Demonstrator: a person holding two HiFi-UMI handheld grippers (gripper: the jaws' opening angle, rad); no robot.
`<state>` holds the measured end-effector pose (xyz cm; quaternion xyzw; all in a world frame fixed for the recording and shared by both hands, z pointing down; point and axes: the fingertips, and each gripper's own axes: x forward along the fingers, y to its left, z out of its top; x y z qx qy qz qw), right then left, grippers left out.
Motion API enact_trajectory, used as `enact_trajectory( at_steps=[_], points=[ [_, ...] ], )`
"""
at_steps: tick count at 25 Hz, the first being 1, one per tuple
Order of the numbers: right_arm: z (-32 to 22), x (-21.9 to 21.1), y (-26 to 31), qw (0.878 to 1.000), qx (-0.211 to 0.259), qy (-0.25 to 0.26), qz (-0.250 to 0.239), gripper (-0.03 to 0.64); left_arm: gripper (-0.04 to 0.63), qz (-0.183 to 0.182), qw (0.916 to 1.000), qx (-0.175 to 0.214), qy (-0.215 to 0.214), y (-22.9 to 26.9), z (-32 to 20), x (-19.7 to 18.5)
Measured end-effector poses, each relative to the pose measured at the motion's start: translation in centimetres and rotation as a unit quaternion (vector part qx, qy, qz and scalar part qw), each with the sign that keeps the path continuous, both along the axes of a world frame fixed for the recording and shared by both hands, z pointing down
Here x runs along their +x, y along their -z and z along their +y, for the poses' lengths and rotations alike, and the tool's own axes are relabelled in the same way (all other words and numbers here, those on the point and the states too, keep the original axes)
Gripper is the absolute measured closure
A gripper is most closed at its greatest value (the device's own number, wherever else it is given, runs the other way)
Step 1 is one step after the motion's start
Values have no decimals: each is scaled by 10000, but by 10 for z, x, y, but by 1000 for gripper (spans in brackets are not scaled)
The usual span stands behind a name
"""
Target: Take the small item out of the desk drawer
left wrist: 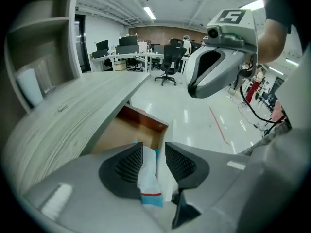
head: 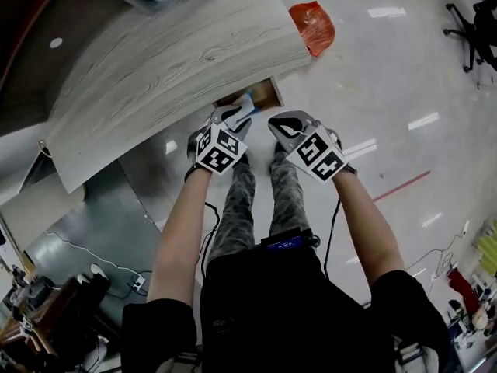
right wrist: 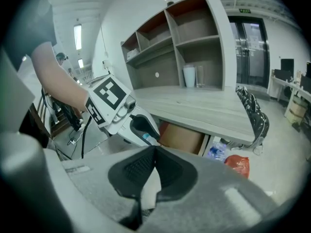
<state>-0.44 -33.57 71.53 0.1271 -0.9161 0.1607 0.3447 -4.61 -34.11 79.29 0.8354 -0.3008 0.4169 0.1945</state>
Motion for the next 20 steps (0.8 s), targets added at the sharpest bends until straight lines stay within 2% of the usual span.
enact_trajectory(
  at_steps=[4, 9, 15, 20],
  points=[
    [0, -5, -12, 10000, -39, 55, -51, 614, 431, -351, 9994, -36, -40, -23, -4, -5],
    [-2, -8, -24, 9999, -69, 88, -109, 614, 410, -826, 9962, -30, -288, -46, -3, -8],
    [-1, -6, -31, 9999, -106, 92, -87, 614, 386, -1477, 9856, -8, -825, -67, -1, -7],
    [1, -5, -35, 9998, -144, 119, -65, 614, 400, -1862, 9775, -32, -989, -81, -5, -11]
  ],
)
